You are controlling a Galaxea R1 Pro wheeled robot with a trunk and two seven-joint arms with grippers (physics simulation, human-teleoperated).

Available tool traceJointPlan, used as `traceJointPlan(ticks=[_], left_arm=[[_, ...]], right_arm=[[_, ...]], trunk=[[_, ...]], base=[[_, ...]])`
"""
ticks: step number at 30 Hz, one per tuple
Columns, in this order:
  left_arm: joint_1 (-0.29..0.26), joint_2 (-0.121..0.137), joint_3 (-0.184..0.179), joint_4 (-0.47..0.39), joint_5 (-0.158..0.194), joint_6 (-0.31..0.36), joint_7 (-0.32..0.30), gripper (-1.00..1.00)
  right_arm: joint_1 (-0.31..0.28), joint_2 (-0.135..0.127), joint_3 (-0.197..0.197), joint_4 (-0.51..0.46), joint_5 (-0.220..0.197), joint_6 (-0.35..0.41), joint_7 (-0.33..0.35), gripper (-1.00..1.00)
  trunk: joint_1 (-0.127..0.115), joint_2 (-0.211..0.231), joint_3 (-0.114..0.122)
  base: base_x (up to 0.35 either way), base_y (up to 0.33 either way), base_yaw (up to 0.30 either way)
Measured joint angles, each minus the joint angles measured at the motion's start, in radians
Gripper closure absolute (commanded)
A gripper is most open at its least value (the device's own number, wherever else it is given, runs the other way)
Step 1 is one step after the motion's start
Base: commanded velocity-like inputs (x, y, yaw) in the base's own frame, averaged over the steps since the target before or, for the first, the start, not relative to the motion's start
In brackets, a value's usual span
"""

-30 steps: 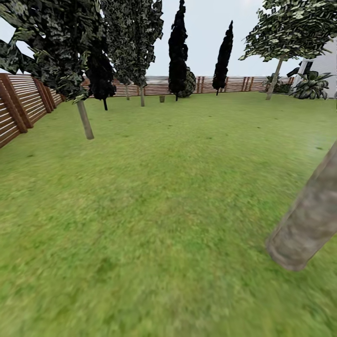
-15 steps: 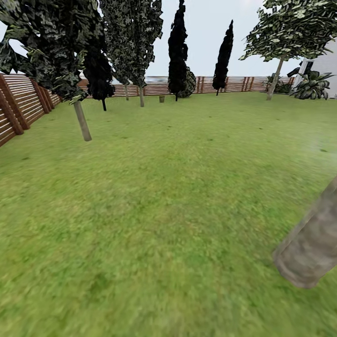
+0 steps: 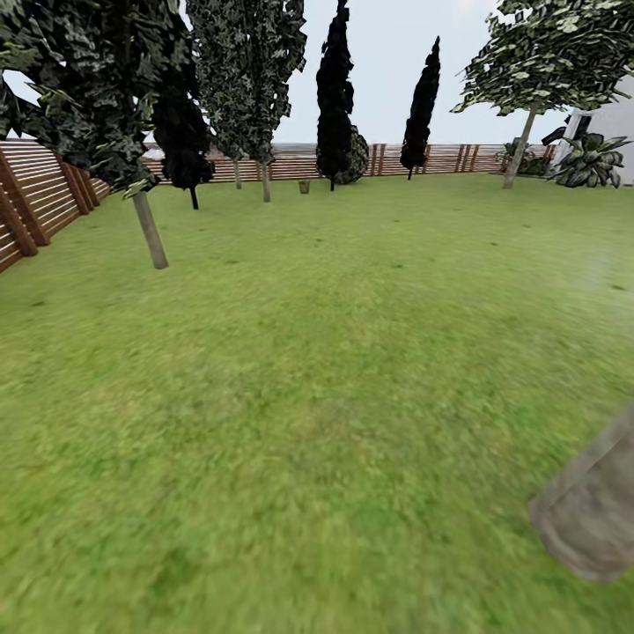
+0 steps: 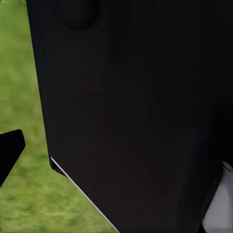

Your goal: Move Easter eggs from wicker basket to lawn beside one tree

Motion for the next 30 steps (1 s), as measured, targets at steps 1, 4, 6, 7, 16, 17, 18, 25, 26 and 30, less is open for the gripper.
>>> traceJointPlan(ticks=[1, 4, 6, 7, 16, 17, 18, 25, 26, 30], left_arm=[[0.000, 0.000, 0.000, 0.000, 0.000, 0.000, 0.000, -1.00], [0.000, 0.000, 0.000, 0.000, 0.000, 0.000, 0.000, -1.00], [0.000, 0.000, 0.000, 0.000, 0.000, 0.000, 0.000, -1.00], [0.000, 0.000, 0.000, 0.000, 0.000, 0.000, 0.000, -1.00], [0.000, 0.000, 0.000, 0.000, -0.001, 0.000, 0.000, -1.00], [0.000, 0.000, 0.000, 0.000, -0.001, 0.000, 0.000, -1.00], [0.000, 0.000, 0.000, 0.000, -0.001, 0.000, 0.000, -1.00], [0.000, -0.001, 0.000, 0.000, -0.001, -0.001, 0.000, -1.00], [0.000, -0.001, 0.000, 0.000, -0.001, -0.001, 0.000, -1.00], [0.000, -0.001, 0.000, 0.000, -0.001, -0.001, 0.000, -1.00]], right_arm=[[0.000, 0.000, 0.000, 0.003, 0.000, -0.023, 0.000, -1.00], [0.000, 0.000, 0.000, 0.005, 0.001, -0.036, 0.000, -1.00], [0.000, 0.000, 0.000, 0.005, 0.001, -0.039, 0.000, -1.00], [0.000, 0.000, 0.000, 0.005, 0.001, -0.039, 0.000, -1.00], [0.000, 0.001, 0.001, 0.005, 0.001, -0.041, 0.000, -1.00], [0.000, 0.000, 0.001, 0.005, 0.001, -0.042, 0.001, -1.00], [0.000, 0.000, 0.001, 0.005, 0.001, -0.042, 0.001, -1.00], [0.000, 0.000, 0.001, 0.001, 0.000, -0.043, 0.003, -1.00], [0.000, 0.000, 0.001, 0.001, 0.000, -0.043, 0.003, -1.00], [0.000, 0.000, 0.001, 0.001, 0.000, -0.043, 0.003, -1.00]], trunk=[[0.000, 0.000, 0.000], [0.000, 0.000, 0.000], [0.000, 0.000, 0.000], [0.000, 0.000, 0.000], [0.000, 0.000, 0.000], [0.000, 0.000, 0.000], [0.000, 0.000, 0.000], [0.000, 0.000, 0.000], [0.000, 0.000, 0.000], [0.000, 0.000, 0.000]], base=[[0.327, 0.000, 0.000], [0.327, 0.000, 0.000], [0.327, 0.000, 0.000], [0.327, 0.000, 0.000], [0.327, 0.000, 0.000], [0.327, 0.000, 0.000], [0.327, 0.000, 0.000], [0.327, 0.000, 0.000], [0.327, 0.000, 0.000], [0.327, 0.000, 0.000]])
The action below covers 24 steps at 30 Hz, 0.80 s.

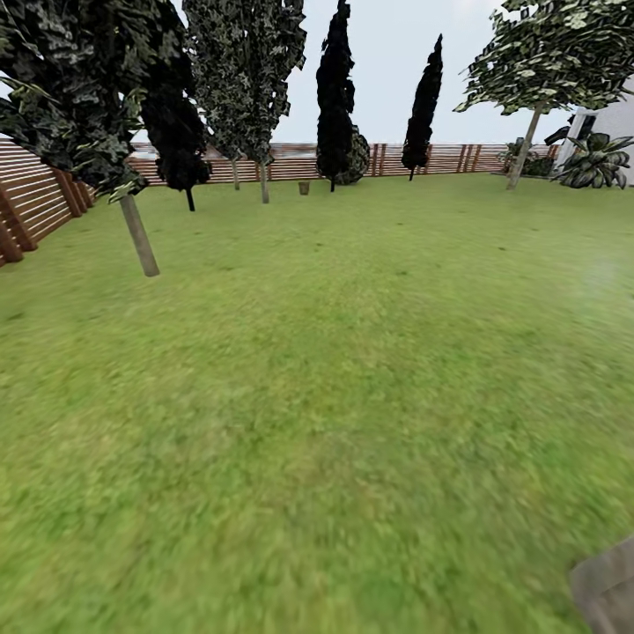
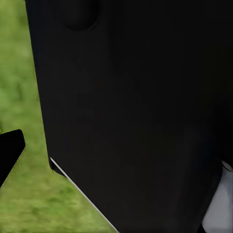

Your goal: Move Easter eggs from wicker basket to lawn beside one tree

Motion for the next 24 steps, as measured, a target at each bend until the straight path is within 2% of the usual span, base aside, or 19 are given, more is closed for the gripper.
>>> traceJointPlan(ticks=[24], left_arm=[[0.000, -0.001, 0.000, 0.000, 0.000, 0.000, 0.001, -1.00]], right_arm=[[0.000, -0.002, -0.001, -0.005, -0.006, 0.000, 0.001, -1.00]], trunk=[[0.000, 0.000, 0.000]], base=[[0.327, 0.000, 0.000]])
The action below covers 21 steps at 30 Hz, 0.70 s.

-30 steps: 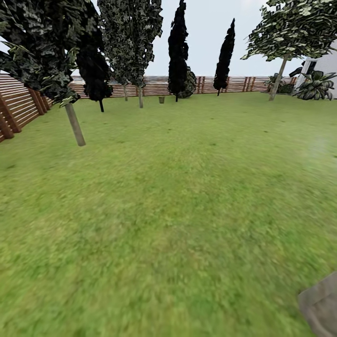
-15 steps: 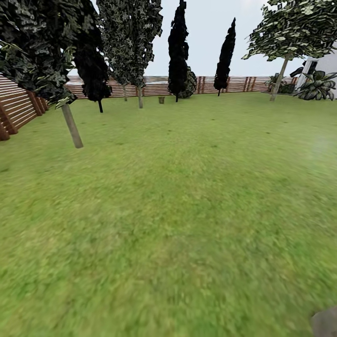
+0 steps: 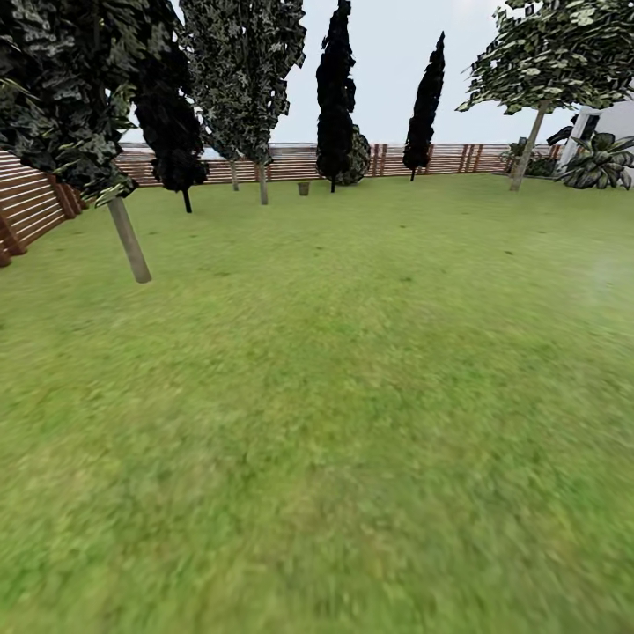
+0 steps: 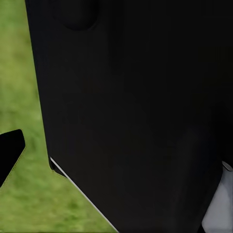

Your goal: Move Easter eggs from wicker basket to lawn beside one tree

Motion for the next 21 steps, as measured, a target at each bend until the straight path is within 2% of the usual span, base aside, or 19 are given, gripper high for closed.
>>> traceJointPlan(ticks=[11, 15, 21], left_arm=[[0.000, 0.000, 0.000, 0.000, 0.000, 0.000, 0.000, -1.00], [0.000, 0.000, 0.000, 0.000, 0.000, 0.000, 0.000, -1.00], [0.000, 0.000, 0.000, 0.000, 0.000, 0.000, 0.000, -1.00]], right_arm=[[0.000, 0.000, 0.000, -0.003, 0.000, 0.000, 0.001, -1.00], [0.000, 0.000, 0.000, -0.002, 0.000, 0.000, 0.001, -1.00], [0.000, 0.000, 0.000, -0.003, 0.000, 0.000, 0.001, -1.00]], trunk=[[0.000, 0.000, 0.000], [0.000, 0.000, 0.000], [0.000, 0.000, 0.000]], base=[[0.327, 0.000, 0.001], [0.327, 0.000, 0.154], [0.327, 0.000, 0.026]])
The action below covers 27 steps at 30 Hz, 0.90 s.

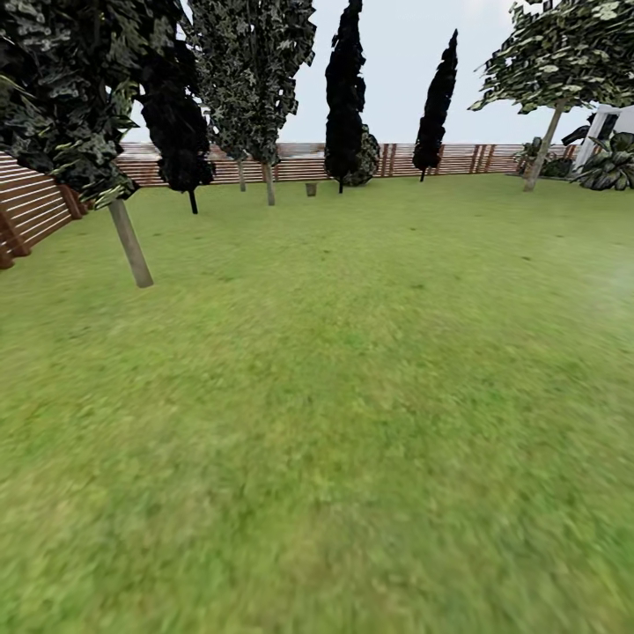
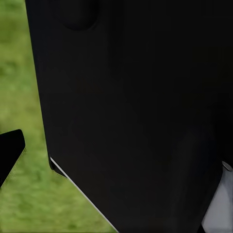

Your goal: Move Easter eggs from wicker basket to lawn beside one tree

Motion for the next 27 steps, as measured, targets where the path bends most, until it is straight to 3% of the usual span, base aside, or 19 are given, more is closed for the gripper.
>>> traceJointPlan(ticks=[27], left_arm=[[0.000, 0.000, -0.001, 0.000, -0.001, 0.000, -0.001, -1.00]], right_arm=[[0.000, 0.000, 0.000, 0.001, 0.001, 0.000, 0.000, -1.00]], trunk=[[0.000, 0.000, 0.000]], base=[[0.327, 0.000, 0.030]])
